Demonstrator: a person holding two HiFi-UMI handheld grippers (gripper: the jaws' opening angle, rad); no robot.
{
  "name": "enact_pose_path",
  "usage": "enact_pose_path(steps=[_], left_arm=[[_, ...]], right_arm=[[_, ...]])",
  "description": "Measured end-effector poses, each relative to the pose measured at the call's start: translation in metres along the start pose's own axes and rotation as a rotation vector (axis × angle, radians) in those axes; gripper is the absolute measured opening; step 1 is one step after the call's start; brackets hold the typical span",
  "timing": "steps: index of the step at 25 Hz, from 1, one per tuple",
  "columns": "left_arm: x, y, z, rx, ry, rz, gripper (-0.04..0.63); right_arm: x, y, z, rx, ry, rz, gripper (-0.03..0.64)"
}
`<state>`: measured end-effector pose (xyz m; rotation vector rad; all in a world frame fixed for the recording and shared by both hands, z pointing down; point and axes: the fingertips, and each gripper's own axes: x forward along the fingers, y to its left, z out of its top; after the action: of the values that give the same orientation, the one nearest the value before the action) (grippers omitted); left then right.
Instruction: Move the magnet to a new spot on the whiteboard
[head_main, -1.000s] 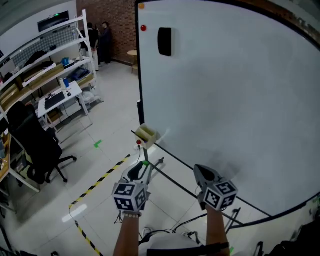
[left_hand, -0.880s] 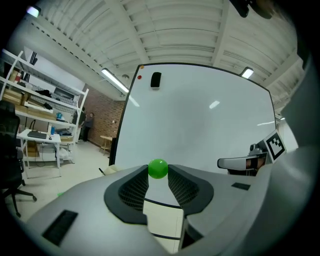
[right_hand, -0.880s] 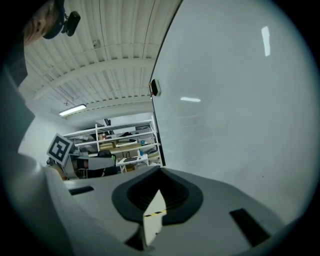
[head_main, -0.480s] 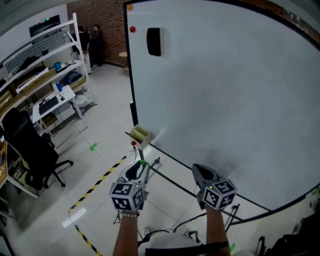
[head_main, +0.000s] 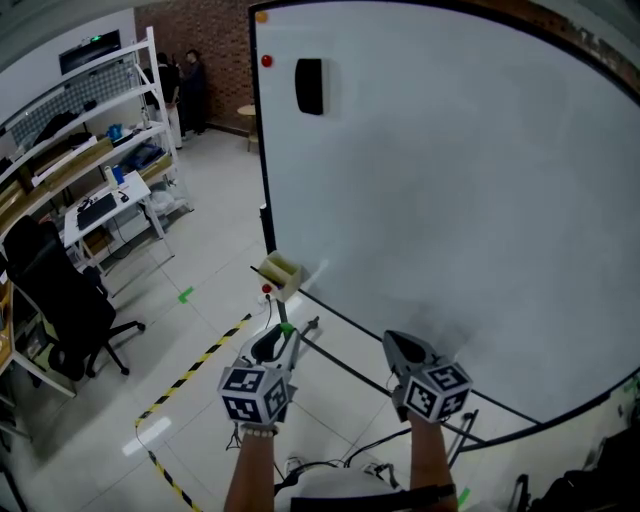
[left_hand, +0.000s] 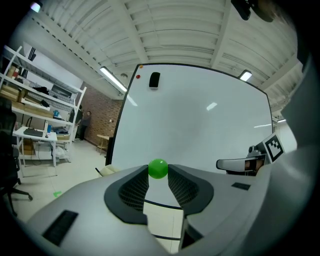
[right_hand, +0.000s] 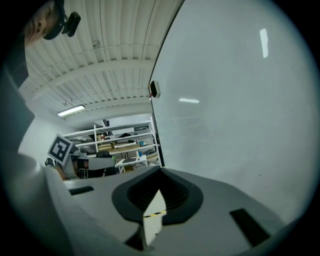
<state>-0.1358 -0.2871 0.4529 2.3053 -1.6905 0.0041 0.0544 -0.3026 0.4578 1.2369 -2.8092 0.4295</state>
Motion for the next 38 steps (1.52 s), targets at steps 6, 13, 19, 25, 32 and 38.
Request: enact_pose_path(steps=[6, 13, 19, 25, 32, 38], left_arm=[[0.009, 0.000, 0.001, 0.000, 0.007, -0.014, 0.121], [0.037, -0.004, 0.024, 0.059, -0.008, -0.052, 0.121], [0.074, -0.019, 0.072, 0.142, -0.052, -0.100, 0.121], [0.115, -0.038, 0.116, 0.223, -0.082, -0.154, 0.121], [0.161, -0.056, 0.154, 0.300, -0.094, -0.187, 0.121], [0.197, -0.055, 0.158, 0.327, -0.068, -0.188, 0.121]], right_arm=[[0.001, -0.005, -0.001, -0.002, -0.001, -0.016, 0.005], [0.000, -0.012, 0.002, 0.009, -0.017, -0.032, 0.005], [-0.005, -0.023, 0.005, 0.006, -0.036, -0.063, 0.006], [-0.019, -0.038, 0.007, 0.018, -0.058, -0.124, 0.006], [-0.040, -0.064, 0.013, 0.019, -0.089, -0.208, 0.005], [-0.049, -0.079, 0.014, 0.030, -0.096, -0.256, 0.006]])
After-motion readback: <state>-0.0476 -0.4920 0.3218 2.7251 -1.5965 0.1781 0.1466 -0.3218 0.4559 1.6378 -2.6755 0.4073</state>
